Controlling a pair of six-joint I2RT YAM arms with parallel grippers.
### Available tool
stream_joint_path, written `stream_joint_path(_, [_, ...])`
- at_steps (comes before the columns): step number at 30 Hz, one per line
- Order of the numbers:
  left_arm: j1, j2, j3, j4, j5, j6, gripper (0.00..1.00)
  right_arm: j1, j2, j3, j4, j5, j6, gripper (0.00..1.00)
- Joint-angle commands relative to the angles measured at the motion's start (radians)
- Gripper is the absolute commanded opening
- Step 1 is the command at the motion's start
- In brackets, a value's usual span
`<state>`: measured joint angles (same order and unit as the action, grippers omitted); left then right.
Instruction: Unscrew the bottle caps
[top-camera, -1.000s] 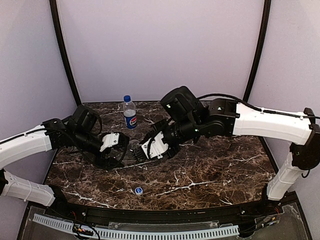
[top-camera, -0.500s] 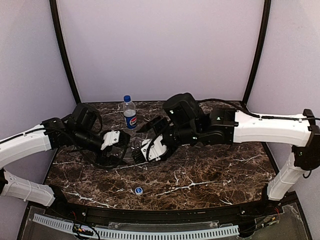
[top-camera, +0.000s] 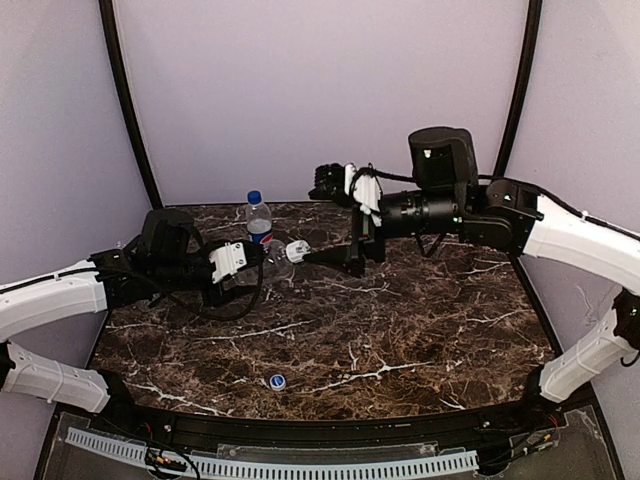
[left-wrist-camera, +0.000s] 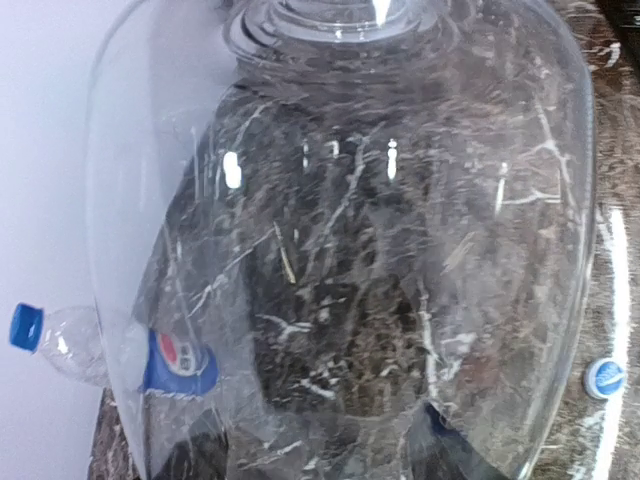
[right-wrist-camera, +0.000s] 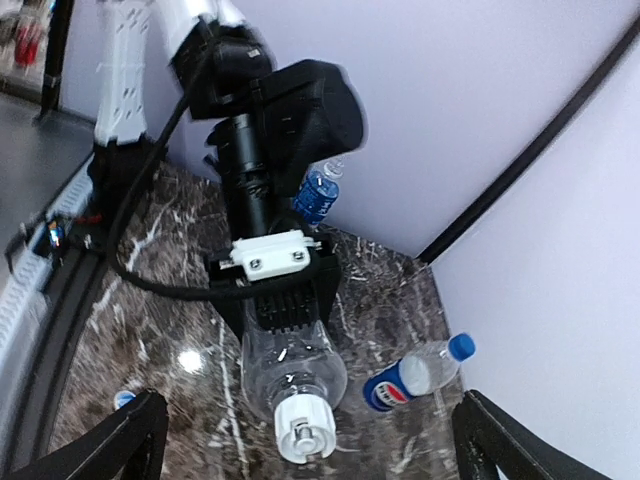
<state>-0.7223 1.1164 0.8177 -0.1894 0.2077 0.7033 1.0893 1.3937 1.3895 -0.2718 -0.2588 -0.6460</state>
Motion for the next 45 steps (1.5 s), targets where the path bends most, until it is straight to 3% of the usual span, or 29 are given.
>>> stream_joint_path(1, [-0.001, -0.018, -0.056, 0.252, -0.287, -0.009, 0.38, -0.16, 0.075, 0.108, 0.041, -0.162, 0.711, 0.97])
stream_joint_path(4, [-0.002, -0.013, -0.064, 0.329, -0.348, 0.004, 0.38, -0.227, 0.178, 0.204, -0.038, -0.153, 1.0, 0.82])
stream_joint_path(8, [-0.001, -0.01, -0.07, 0.354, -0.379, 0.025, 0.38, -0.229, 0.243, 0.245, -0.034, -0.178, 1.113, 0.77])
stream_joint_path(17, [-0.002, -0.009, -0.078, 0.358, -0.372, 0.053, 0.39, -0.19, 0.354, 0.383, -0.112, -0.177, 1.096, 0.76])
stream_joint_path(22, [-0.003, -0.004, -0.073, 0.371, -0.373, 0.066, 0.39, -0.188, 0.392, 0.401, -0.157, -0.173, 1.098, 0.69])
stream_joint_path(28, [-0.002, 0.0, -0.071, 0.378, -0.375, 0.076, 0.4, -0.184, 0.407, 0.415, -0.173, -0.196, 1.09, 0.57])
stream_joint_path(33, [-0.003, 0.001, -0.069, 0.374, -0.356, 0.078, 0.4, -0.181, 0.42, 0.434, -0.174, -0.2, 1.075, 0.37])
stream_joint_path(36, [-0.002, -0.001, -0.068, 0.361, -0.348, 0.078, 0.4, -0.181, 0.424, 0.439, -0.171, -0.2, 1.058, 0.25])
stream_joint_path(39, [-0.002, -0.005, -0.066, 0.342, -0.321, 0.07, 0.4, -0.178, 0.423, 0.437, -0.172, -0.22, 1.009, 0.0])
stream_joint_path(42, [-0.001, -0.013, -0.051, 0.272, -0.261, 0.056, 0.39, -0.161, 0.404, 0.417, -0.179, -0.274, 0.846, 0.0])
stream_joint_path(45, [-0.002, -0.015, -0.03, 0.116, -0.109, 0.055, 0.38, -0.098, 0.349, 0.367, -0.223, -0.288, 0.513, 0.0])
